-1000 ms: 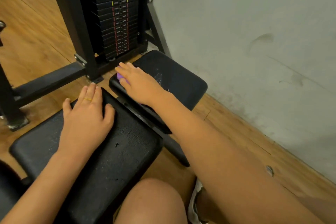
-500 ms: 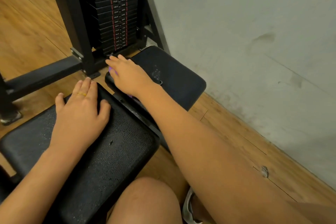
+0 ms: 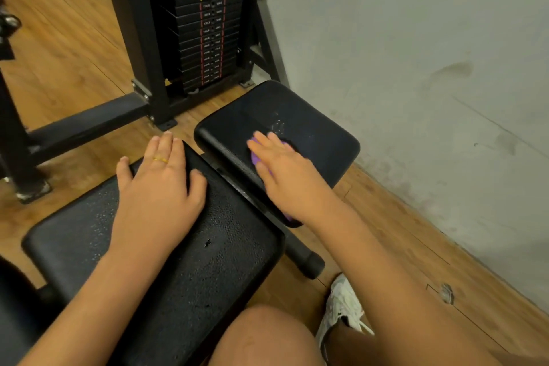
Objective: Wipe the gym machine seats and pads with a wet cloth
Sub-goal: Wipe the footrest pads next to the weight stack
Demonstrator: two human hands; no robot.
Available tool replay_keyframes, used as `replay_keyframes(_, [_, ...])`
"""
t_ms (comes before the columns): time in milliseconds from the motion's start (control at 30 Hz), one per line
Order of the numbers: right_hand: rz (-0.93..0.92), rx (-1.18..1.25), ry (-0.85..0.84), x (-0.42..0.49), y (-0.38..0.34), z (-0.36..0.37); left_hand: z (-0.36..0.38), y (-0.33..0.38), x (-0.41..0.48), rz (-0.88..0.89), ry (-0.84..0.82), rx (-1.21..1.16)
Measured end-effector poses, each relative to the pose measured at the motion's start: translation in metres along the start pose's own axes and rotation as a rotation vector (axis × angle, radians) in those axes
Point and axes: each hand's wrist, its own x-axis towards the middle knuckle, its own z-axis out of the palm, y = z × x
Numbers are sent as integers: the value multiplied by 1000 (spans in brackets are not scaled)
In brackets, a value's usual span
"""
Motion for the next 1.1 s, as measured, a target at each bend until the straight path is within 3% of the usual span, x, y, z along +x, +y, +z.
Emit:
replay_keyframes(200, [-9, 13, 65, 109, -28, 15, -3, -2, -2, 11, 14, 5])
replay_keyframes(333, [-29, -2, 140, 76, -27, 15, -4, -2, 0, 7, 33, 2])
replay_keyframes(433, [-16, 40, 76, 10, -10, 11, -3, 1, 1, 9, 23, -5])
replay_keyframes(567, [87, 46, 67, -31, 28, -1, -3, -2, 3, 3, 13, -9])
replay_keyframes(767, [360, 131, 100, 50, 87, -21, -2, -2, 0, -16, 2, -22])
replay_keyframes(967, [114, 20, 33, -18, 27, 3, -5, 1, -1, -15, -6, -32])
replay_keyframes(1100, [105, 72, 105, -40, 0, 13, -6, 0, -3, -15, -10, -39])
